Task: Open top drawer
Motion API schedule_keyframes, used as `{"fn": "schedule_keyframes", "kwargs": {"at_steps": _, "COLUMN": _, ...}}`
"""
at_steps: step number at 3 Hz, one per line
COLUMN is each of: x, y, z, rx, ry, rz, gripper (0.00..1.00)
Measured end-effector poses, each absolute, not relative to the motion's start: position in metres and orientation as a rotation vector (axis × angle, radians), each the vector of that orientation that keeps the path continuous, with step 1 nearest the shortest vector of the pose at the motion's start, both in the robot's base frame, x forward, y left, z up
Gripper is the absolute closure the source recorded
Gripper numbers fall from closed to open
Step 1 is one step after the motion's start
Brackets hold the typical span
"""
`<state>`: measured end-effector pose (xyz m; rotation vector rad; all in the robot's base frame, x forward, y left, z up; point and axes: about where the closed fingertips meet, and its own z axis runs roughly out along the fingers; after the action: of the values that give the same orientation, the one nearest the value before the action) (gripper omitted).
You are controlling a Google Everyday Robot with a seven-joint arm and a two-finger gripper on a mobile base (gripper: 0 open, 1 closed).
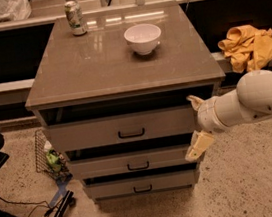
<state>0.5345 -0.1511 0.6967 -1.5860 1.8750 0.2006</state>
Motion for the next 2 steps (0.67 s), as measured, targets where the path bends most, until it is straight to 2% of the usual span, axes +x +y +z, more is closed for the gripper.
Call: {"fn": "schedule_keyframes", "kwargs": {"at_steps": 2, "x": 0.556, "y": -0.145, "z": 0.689, "rx": -1.599, "ry": 1.914, "rz": 0.129, "gripper": 0.0}}
